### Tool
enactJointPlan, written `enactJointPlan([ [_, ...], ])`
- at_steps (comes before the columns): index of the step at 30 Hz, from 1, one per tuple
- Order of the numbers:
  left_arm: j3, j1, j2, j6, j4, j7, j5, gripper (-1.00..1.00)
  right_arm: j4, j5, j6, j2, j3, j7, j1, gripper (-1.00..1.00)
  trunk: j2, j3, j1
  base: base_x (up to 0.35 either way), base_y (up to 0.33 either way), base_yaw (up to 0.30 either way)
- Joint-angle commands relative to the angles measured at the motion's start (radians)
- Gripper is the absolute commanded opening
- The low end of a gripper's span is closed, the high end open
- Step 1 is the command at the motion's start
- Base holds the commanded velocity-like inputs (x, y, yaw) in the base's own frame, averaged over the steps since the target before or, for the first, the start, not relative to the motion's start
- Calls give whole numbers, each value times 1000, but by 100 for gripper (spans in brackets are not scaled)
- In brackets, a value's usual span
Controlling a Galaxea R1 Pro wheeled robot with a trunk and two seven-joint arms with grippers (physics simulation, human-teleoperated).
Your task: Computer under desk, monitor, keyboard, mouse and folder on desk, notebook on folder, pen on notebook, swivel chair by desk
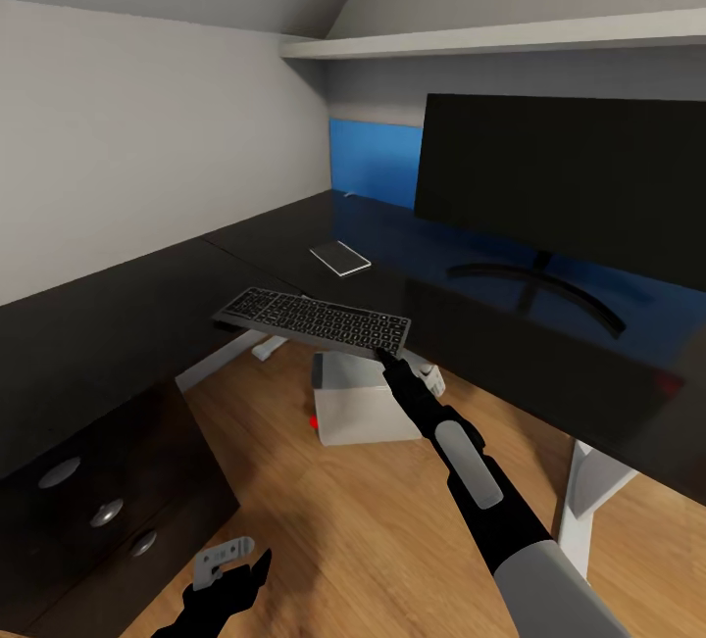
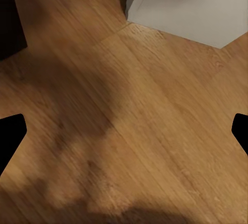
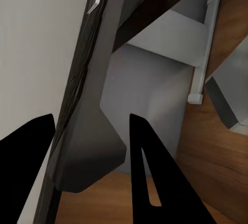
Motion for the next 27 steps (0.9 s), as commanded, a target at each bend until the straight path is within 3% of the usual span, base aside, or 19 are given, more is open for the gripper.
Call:
enactJointPlan([
  [1, -2, 0, 1, 3, -2, 9, 10, 100, 0, -8, 3, 0, 0, -1, 0, -100, 0, -1, 0, 0, 0, 0],
  [19, -4, 0, 0, 3, 27, 9, 9, 100, 0, -6, 3, 1, 1, 0, 0, -100, 0, -1, 0, 0, 0, 0],
  [27, -7, 0, -1, 3, 39, 10, 9, 100, -3, -4, 4, 2, 7, 4, 0, -100, 56, 24, -31, 0, 0, 0],
])
